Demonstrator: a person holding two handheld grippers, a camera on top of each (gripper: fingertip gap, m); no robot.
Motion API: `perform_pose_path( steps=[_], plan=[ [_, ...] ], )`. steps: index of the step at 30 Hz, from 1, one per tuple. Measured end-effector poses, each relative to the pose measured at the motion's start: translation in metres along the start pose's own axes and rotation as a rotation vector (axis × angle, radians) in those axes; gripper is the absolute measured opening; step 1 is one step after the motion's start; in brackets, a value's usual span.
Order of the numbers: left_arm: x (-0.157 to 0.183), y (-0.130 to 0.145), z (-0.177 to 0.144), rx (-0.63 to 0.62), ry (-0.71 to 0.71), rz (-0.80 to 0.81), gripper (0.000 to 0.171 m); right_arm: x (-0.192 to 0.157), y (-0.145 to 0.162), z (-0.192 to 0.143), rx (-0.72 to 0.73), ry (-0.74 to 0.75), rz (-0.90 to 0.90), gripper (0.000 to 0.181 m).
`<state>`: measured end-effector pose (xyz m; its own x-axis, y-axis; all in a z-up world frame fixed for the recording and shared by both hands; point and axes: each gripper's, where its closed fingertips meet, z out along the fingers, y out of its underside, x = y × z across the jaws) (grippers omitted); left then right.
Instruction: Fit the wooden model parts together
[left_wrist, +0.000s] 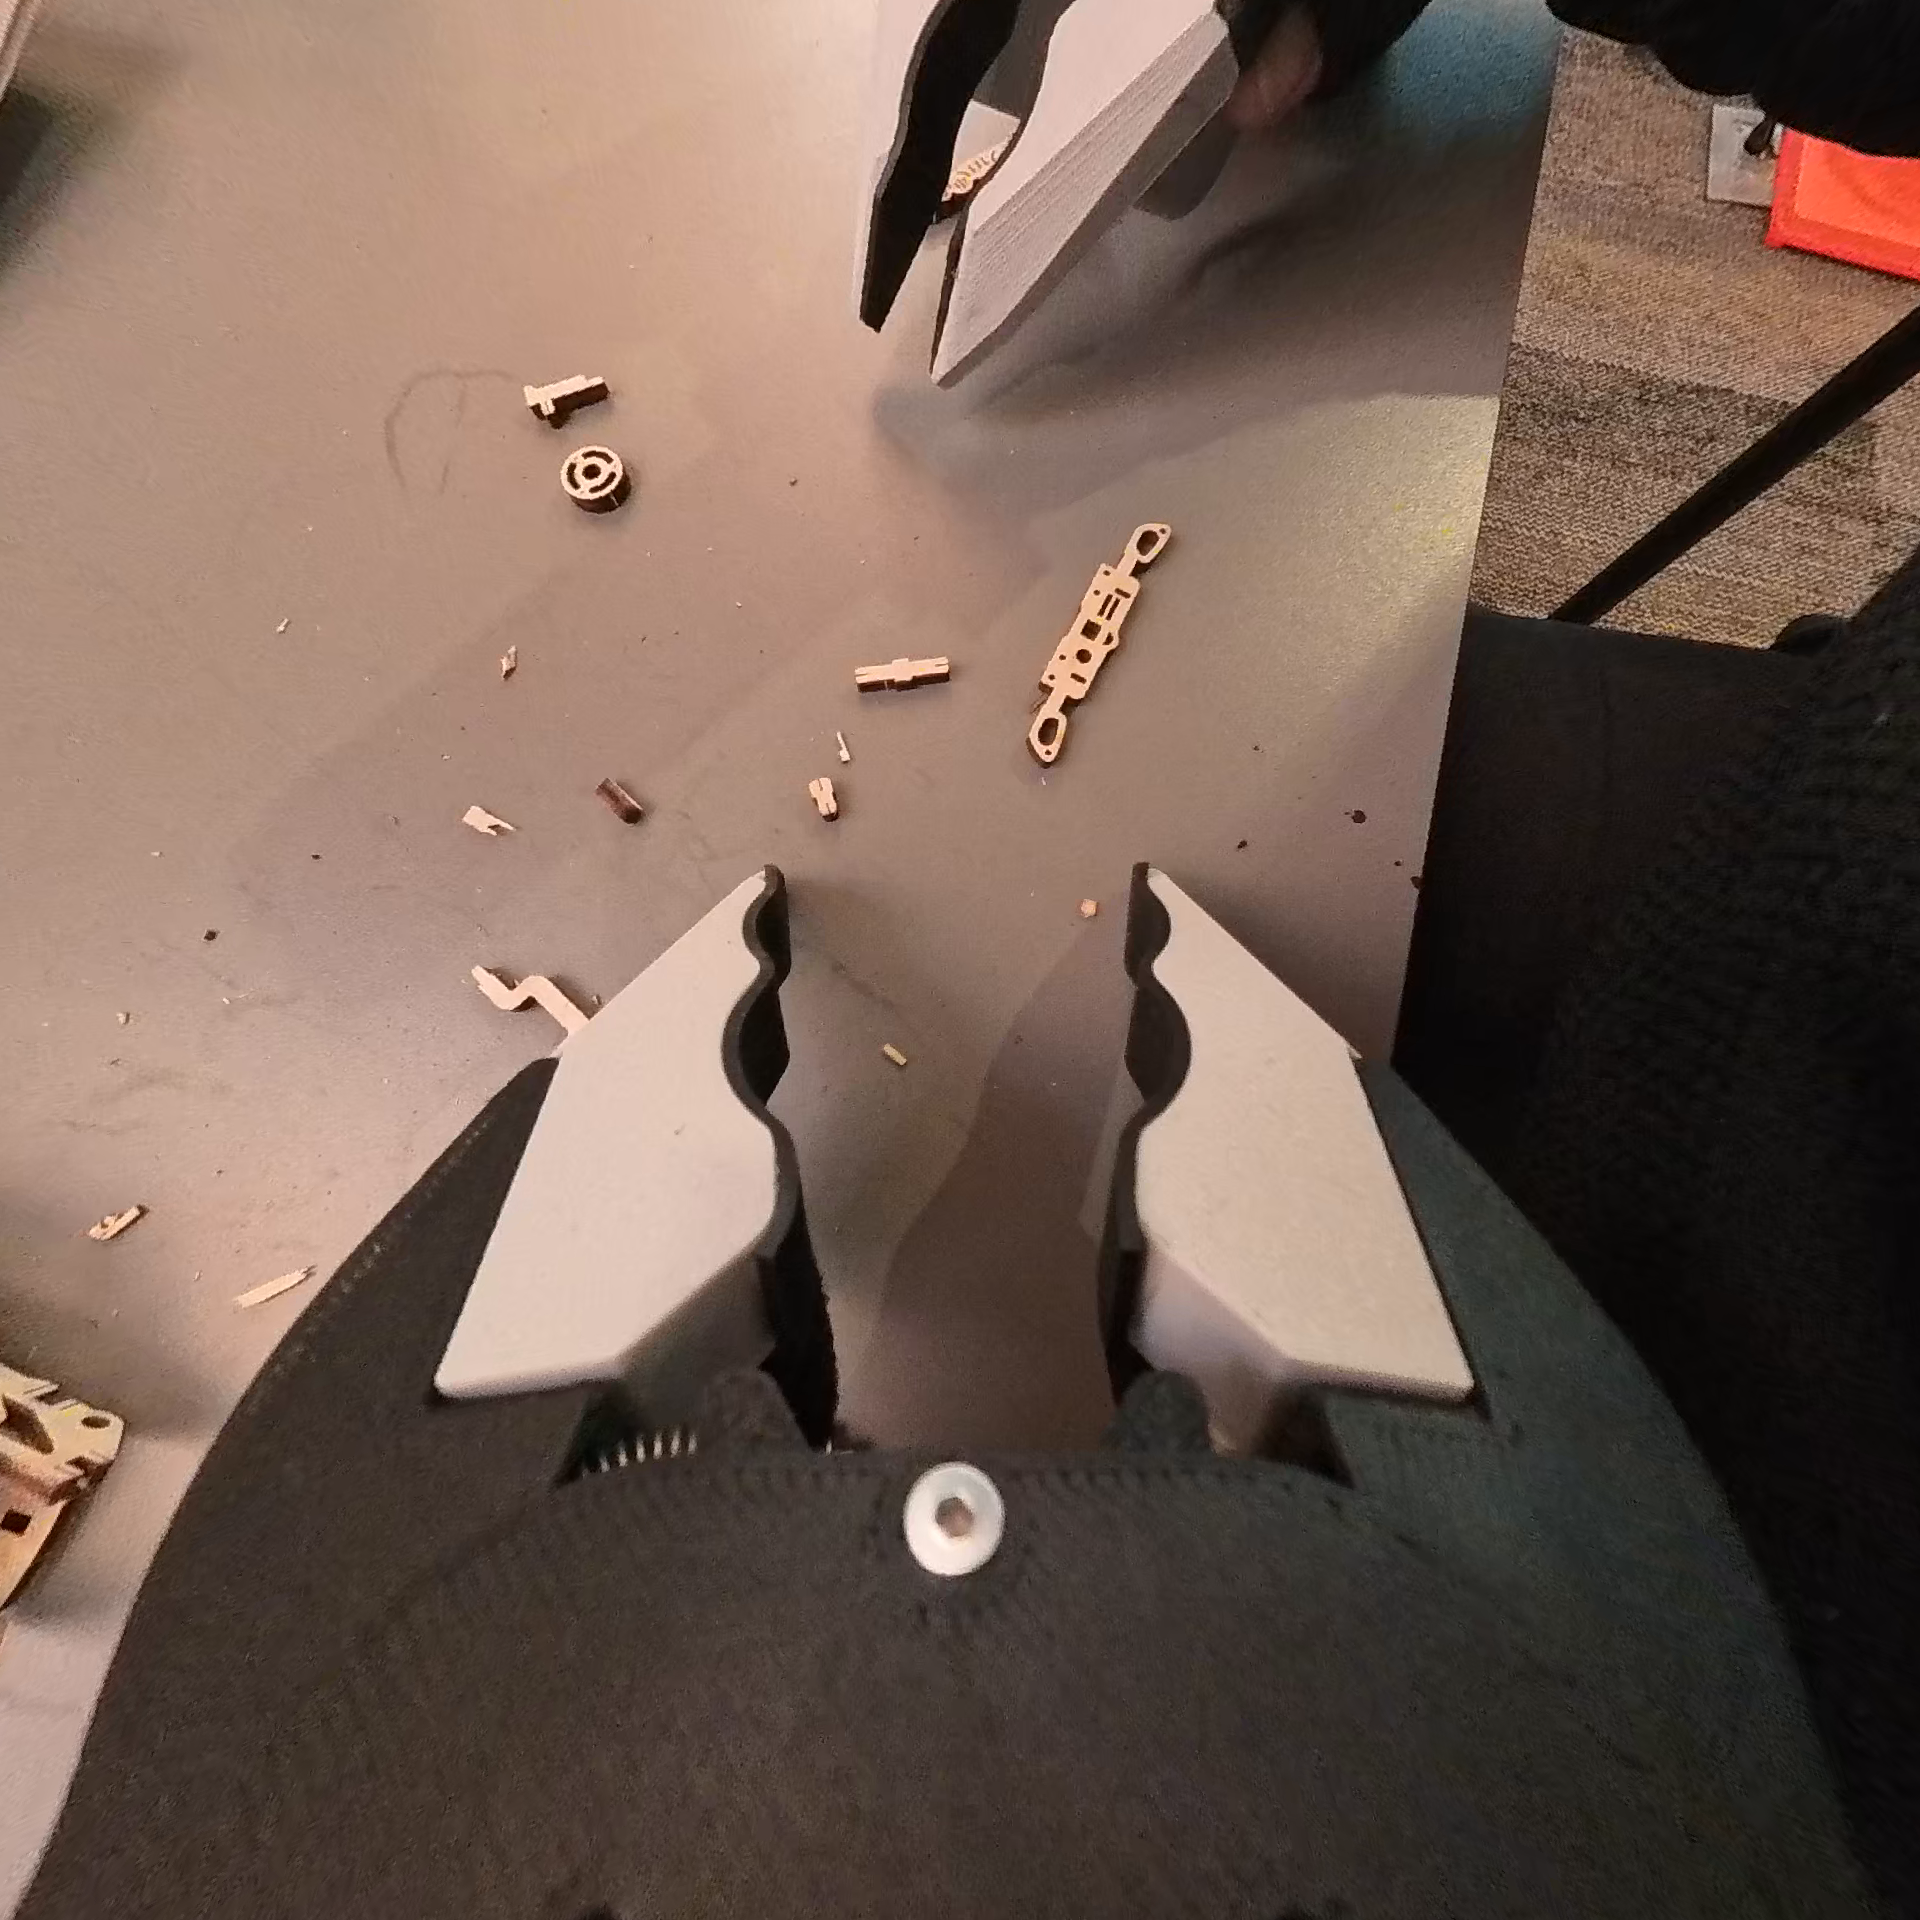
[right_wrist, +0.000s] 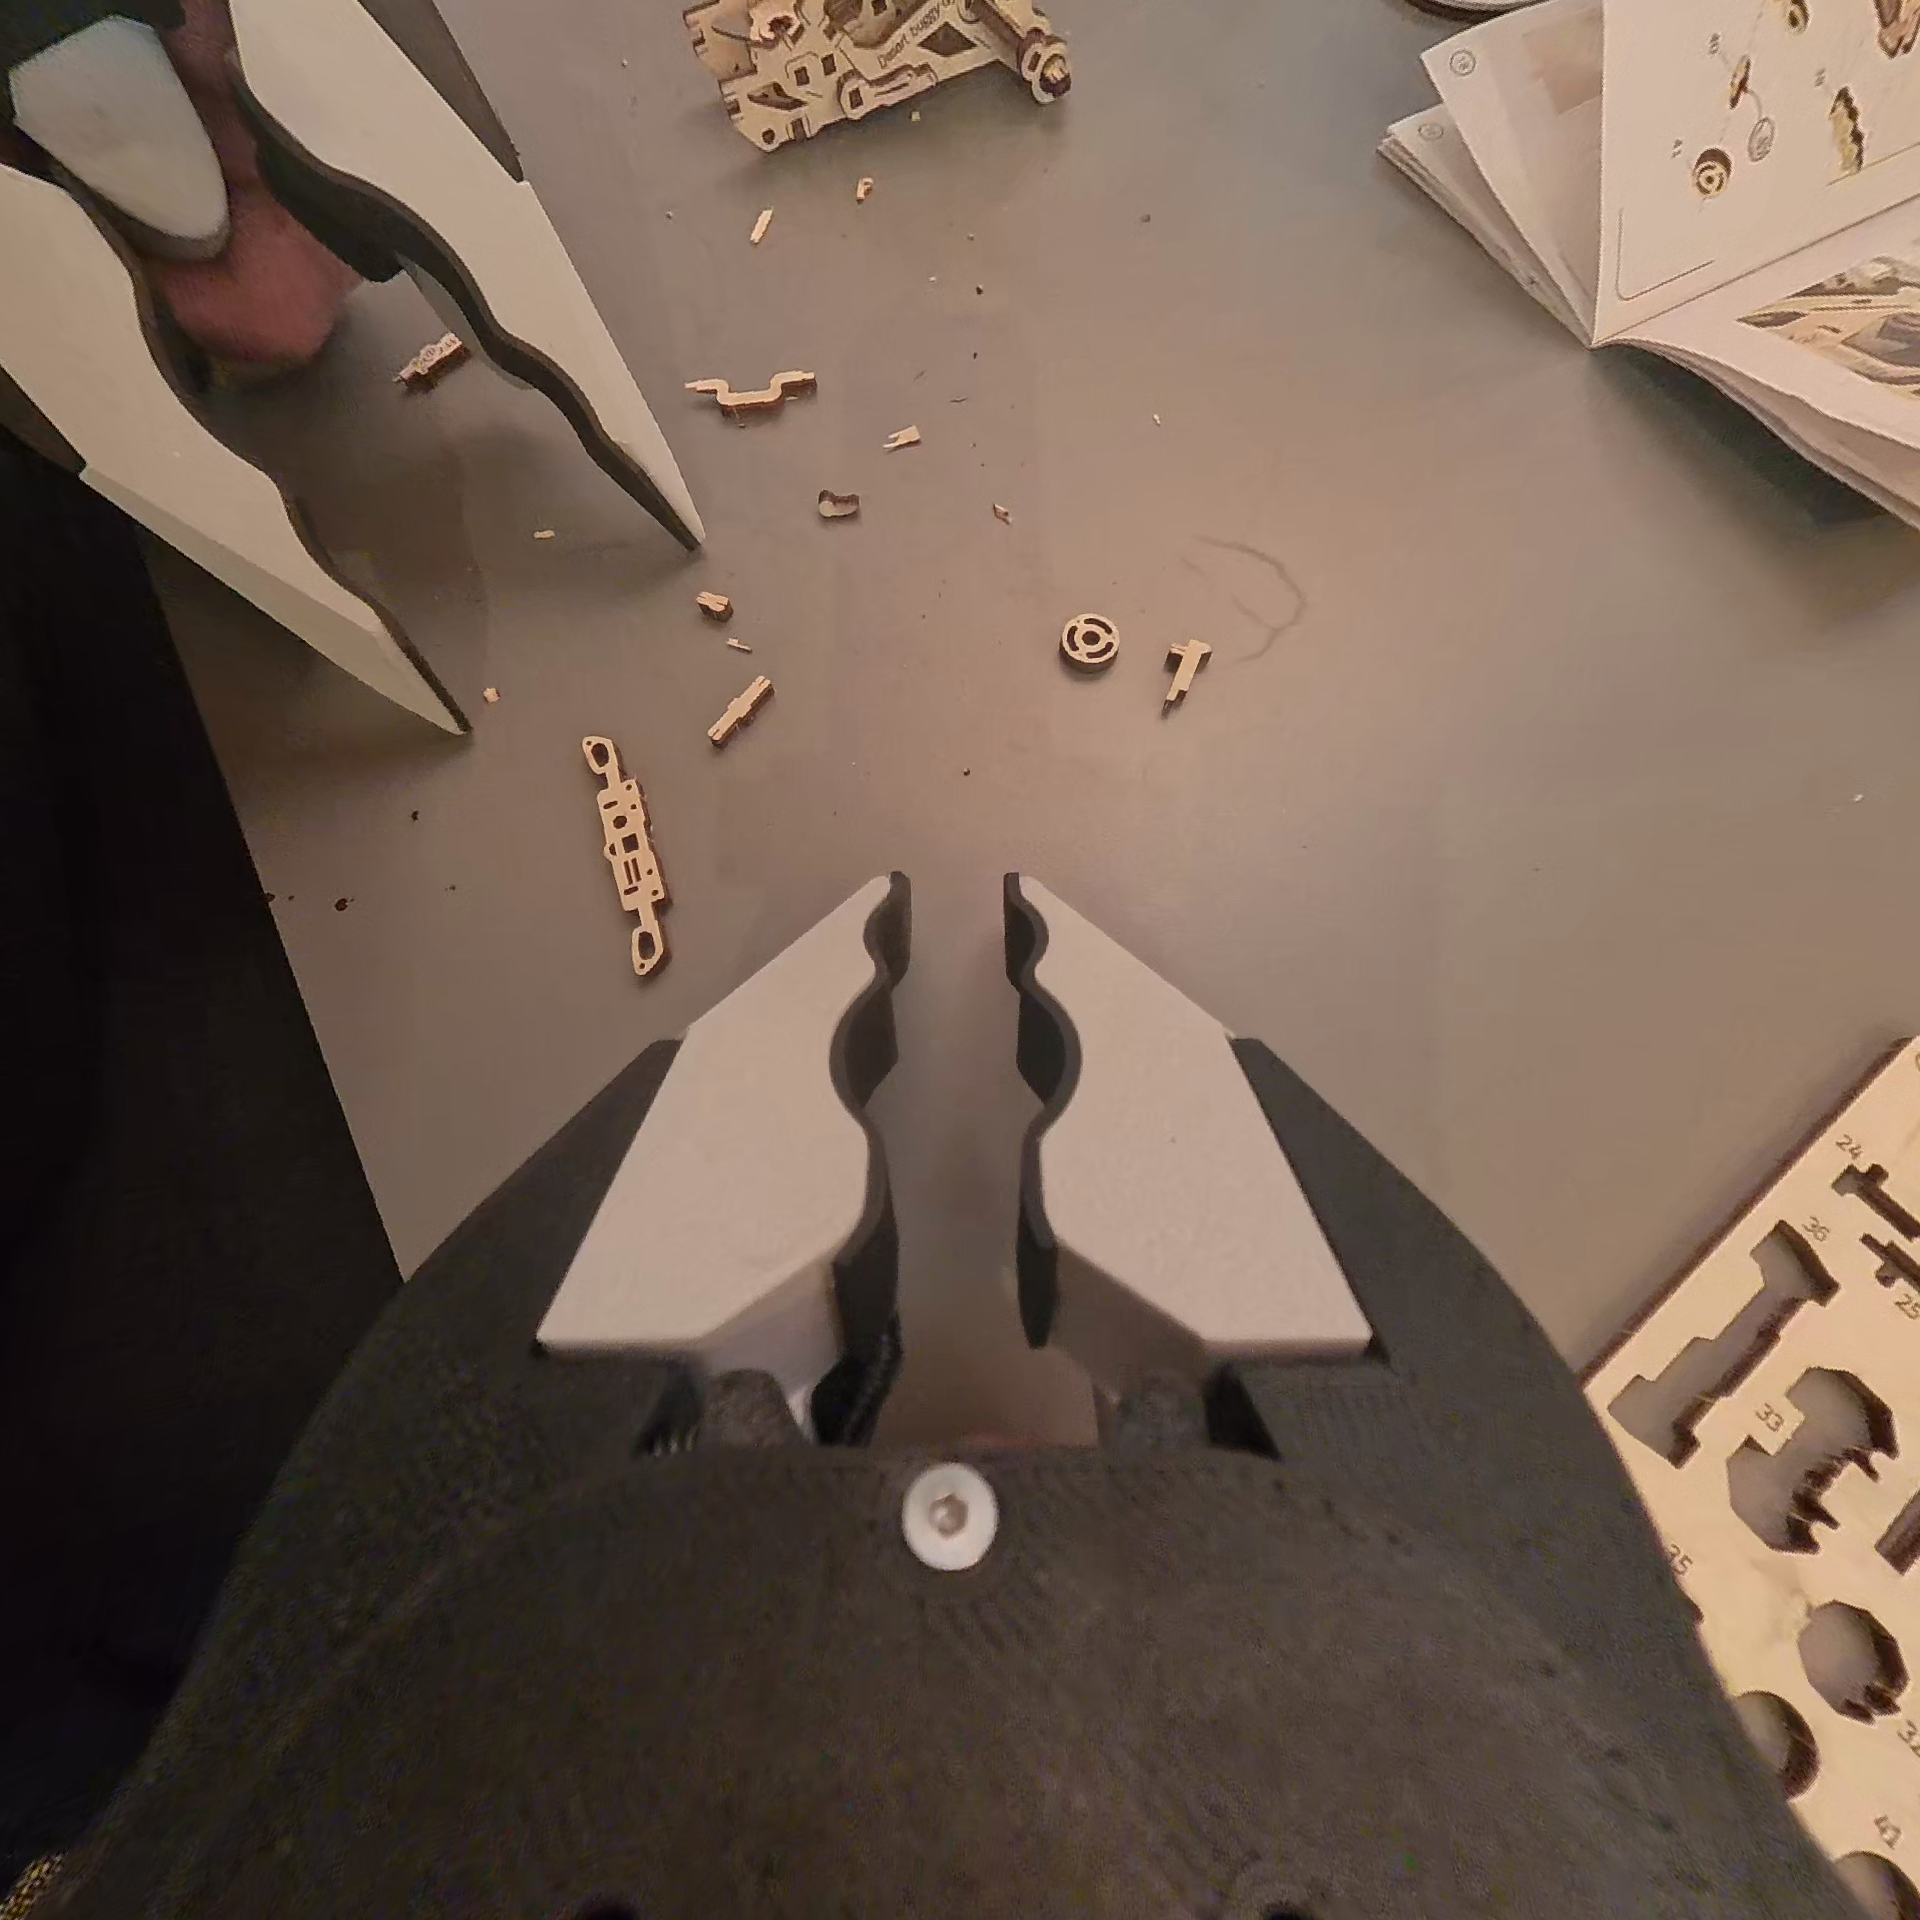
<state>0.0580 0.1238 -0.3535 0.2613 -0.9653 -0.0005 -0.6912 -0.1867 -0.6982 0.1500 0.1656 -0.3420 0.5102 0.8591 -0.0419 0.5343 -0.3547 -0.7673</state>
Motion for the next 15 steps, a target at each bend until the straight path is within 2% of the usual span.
perform_pose_path(
  steps=[15],
  plan=[
    [0.0002,0.0000,0.0000,0.004,0.001,0.001,0.063,0.0002,0.0012,0.0011,-0.009,0.004,-0.004,0.015]
  ],
)
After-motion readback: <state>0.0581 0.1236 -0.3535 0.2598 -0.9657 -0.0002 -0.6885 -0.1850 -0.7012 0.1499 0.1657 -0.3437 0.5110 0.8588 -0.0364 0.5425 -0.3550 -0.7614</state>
